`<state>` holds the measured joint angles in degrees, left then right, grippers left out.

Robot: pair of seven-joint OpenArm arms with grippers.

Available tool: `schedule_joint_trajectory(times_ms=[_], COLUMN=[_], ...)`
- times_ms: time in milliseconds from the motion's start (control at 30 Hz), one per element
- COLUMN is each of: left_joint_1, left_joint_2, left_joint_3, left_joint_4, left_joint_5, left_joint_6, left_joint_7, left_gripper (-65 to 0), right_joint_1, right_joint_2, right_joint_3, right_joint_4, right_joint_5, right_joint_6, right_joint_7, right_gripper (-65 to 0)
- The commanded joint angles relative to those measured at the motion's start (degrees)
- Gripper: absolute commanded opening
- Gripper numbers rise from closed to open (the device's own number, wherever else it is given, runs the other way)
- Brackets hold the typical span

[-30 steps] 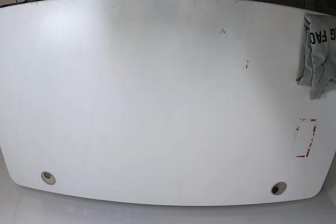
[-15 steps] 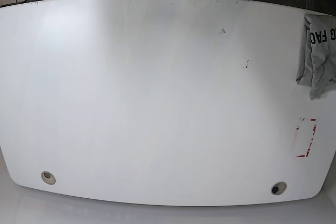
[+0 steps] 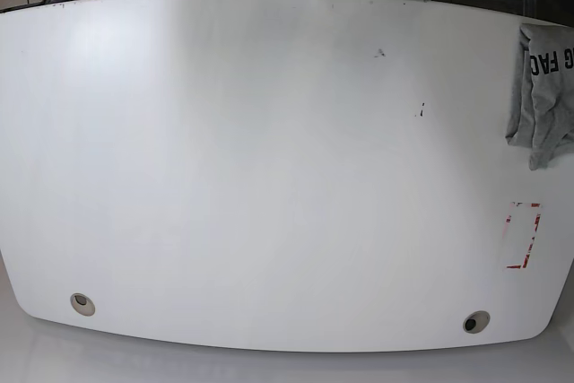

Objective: Layout the t-shirt on the table in an organized manner, then fold the t-shirt properly

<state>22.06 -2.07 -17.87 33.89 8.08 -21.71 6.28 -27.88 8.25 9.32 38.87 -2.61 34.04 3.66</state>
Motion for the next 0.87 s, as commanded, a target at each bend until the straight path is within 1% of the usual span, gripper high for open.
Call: schedule_joint_trajectory(times_ms=[0,133,200,333,433,567,833], left_joint_1=[-1.27,-4.53,-5.76,-8.39,-10.33,-12.35,-13.58], left_joint_2=[-0.62,-0.62,-0.62,-0.79,-0.88,-0.88,-0.88], left_joint_3=[-0.11,-0.11,-0.11,-0.11,-0.11,-0.11,-0.11], left_joint_4=[-2.99,-7.56,-9.58,-13.63,-15.74,-18.02,-19.16], left_joint_5=[1.81,4.36,5.07,5.24,5.24,5.24,5.24], left_joint_6=[1.98,5.06,6.11,9.54,11.65,12.62,12.70], left_joint_7=[-0.26,-0.26,-0.26,-0.26,-0.26,-0.26,-0.26], left_gripper=[-47.5,-47.5,-47.5,-47.4,-47.4,-47.4,-47.4], right_joint_1=[1.90,5.07,6.30,8.41,9.20,9.46,10.43], right_joint_2=[0.23,0.32,0.32,0.06,-0.12,-0.73,-1.35], right_joint_3=[0.04,0.04,0.04,0.04,0.04,0.13,0.04], right_joint_4=[-3.22,-7.27,-8.67,-10.87,-11.14,-11.31,-11.58], right_joint_5=[0.19,-2.62,-4.38,-7.54,-8.86,-9.21,-9.21], right_joint_6=[0.46,0.29,-0.59,-4.46,-6.48,-7.45,-7.54], right_joint_7=[0.43,0.51,0.51,0.51,0.51,0.43,0.16], right_gripper=[-53.4,-53.4,-53.4,-53.4,-53.4,-53.3,-53.0])
